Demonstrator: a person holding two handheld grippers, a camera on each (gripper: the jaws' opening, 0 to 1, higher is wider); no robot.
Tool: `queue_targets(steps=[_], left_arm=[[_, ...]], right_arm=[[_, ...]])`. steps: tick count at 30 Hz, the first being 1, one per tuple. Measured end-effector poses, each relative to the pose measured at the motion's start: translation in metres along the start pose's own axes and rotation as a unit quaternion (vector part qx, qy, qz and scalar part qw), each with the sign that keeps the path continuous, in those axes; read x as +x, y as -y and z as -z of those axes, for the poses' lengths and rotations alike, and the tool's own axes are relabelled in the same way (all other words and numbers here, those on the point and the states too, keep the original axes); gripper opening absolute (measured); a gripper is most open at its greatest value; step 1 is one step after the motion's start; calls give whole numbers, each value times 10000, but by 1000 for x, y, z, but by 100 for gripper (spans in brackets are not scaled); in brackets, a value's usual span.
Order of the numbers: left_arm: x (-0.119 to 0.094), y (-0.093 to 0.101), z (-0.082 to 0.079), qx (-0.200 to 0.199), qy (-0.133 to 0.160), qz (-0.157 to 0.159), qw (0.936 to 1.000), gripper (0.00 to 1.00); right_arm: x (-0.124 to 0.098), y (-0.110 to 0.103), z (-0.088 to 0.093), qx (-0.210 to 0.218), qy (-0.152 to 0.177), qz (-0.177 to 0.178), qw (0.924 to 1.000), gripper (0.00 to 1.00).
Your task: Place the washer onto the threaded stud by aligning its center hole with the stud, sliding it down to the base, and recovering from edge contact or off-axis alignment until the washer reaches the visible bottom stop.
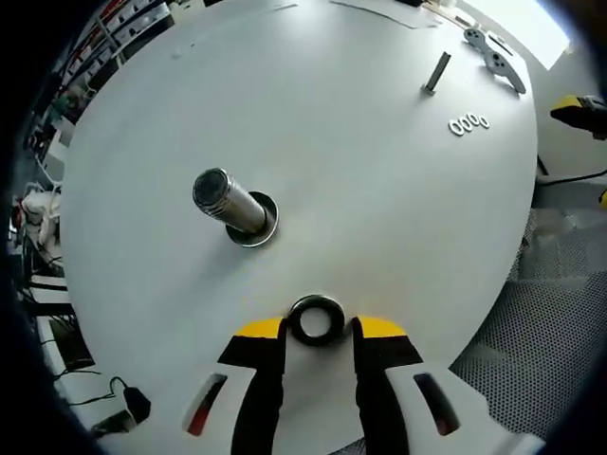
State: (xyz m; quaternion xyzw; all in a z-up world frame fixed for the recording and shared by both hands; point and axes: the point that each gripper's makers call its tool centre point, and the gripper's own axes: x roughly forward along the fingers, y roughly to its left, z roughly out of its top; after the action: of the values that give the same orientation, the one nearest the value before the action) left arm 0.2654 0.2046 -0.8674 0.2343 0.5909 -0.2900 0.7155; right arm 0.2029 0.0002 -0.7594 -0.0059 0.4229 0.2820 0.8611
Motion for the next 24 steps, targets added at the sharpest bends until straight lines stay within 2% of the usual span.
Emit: queue_targets(steps=[24], left_arm=[[-1,-1,0,-28,86,-38,10000,19]], right_arm=[[-1,-1,2,-3,-26,-15,10000,60]])
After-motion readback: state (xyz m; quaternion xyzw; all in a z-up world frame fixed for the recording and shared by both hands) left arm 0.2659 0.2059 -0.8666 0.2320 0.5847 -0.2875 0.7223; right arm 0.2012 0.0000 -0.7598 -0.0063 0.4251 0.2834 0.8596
